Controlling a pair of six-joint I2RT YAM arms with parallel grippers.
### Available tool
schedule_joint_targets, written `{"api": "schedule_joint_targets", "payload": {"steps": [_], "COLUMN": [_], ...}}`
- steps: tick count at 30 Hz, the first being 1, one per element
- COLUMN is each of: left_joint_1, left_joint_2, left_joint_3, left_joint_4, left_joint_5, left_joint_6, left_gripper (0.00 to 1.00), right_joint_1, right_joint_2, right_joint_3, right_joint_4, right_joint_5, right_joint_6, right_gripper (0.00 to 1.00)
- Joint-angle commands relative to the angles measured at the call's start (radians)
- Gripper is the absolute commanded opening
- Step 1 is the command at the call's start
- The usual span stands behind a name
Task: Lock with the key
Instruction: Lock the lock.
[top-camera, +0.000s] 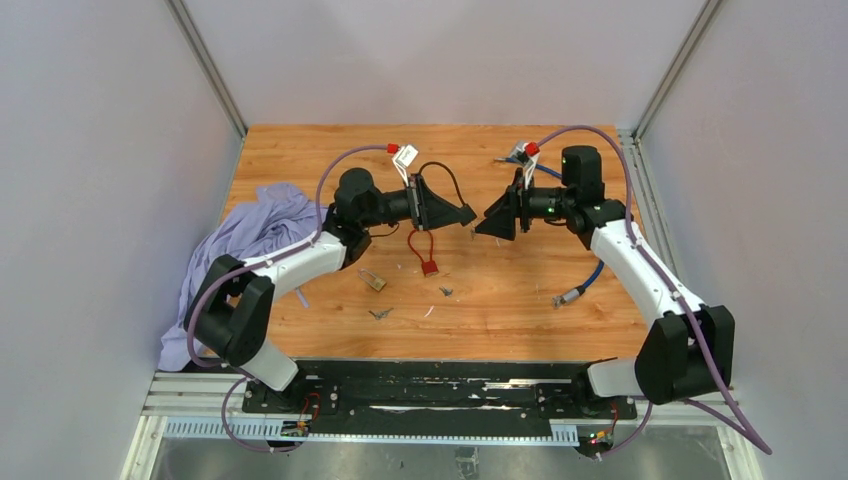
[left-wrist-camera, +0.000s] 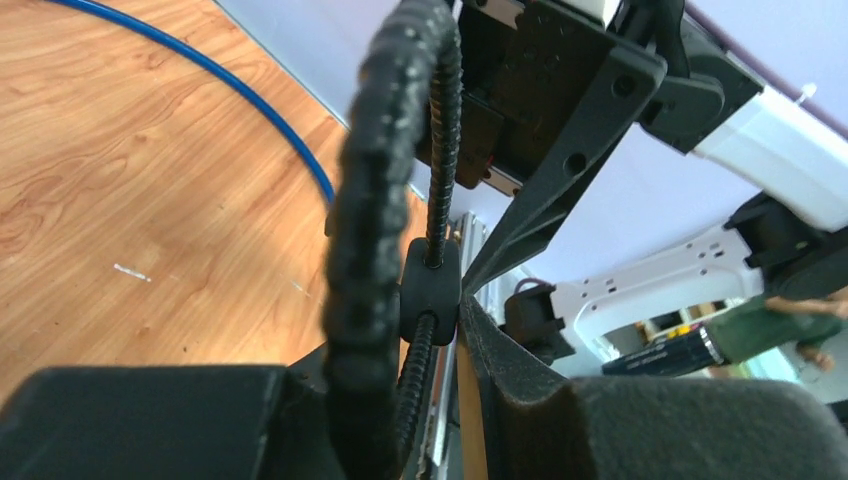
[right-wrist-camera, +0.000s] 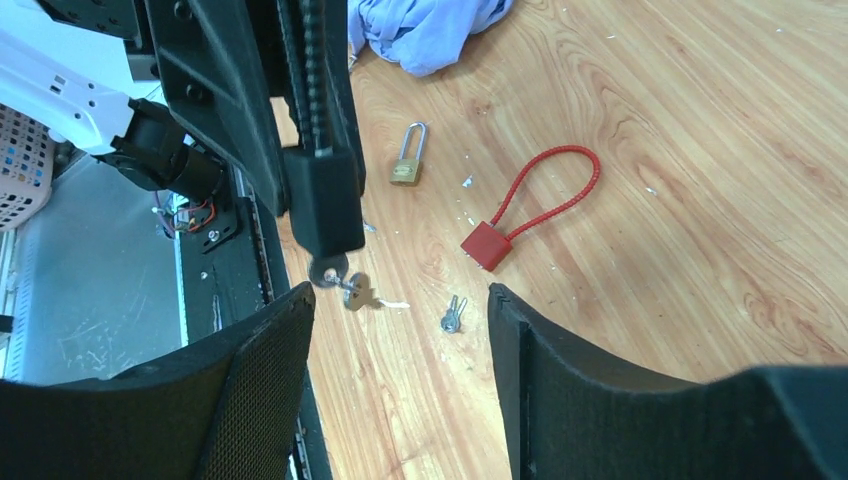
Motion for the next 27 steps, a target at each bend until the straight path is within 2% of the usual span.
{"api": "schedule_joint_targets", "payload": {"steps": [1,5,7,13,17,27], "left_joint_1": [0.025,0.039,0.039,0.039,0.039,0.039], "left_joint_2": [-0.002,0.014,0.028,0.033,0.022,0.01], "left_joint_3": [0.044,0.068,0.091,0.076,0.075,0.081], "left_joint_4": [0.049,0.067,0.05,0.051,0.003,-0.053], "left_joint_5": [-0.003,0.015,0.027,-0.008,-0.027,-0.042], "left_joint_6": [-0.135,-0.226,-0.258,-0.372,-0.374,-0.338], "left_gripper": [0.0,0.0,0.0,0.0,0.0,0.0], "right_joint_1": [-0.02,-0.016,-0.007,0.035,0.06,0.107], "right_joint_2": [-0.043,-0.05,-0.048,-0.067,-0.065,-0.068], "right_joint_3": [0.026,0.035,0.063,0.111,0.124,0.113], "right_joint_4": [-0.022,-0.018,-0.069,-0.104,-0.097,-0.088], "right_joint_5": [0.005,-0.068,-0.082,0.034,0.108,0.088], "right_joint_6": [-0.05,-0.071,-0.114,-0.147,-0.126,-0.111], "right_gripper": [0.61,0.51,0.49,0.46,0.4,0.35]}}
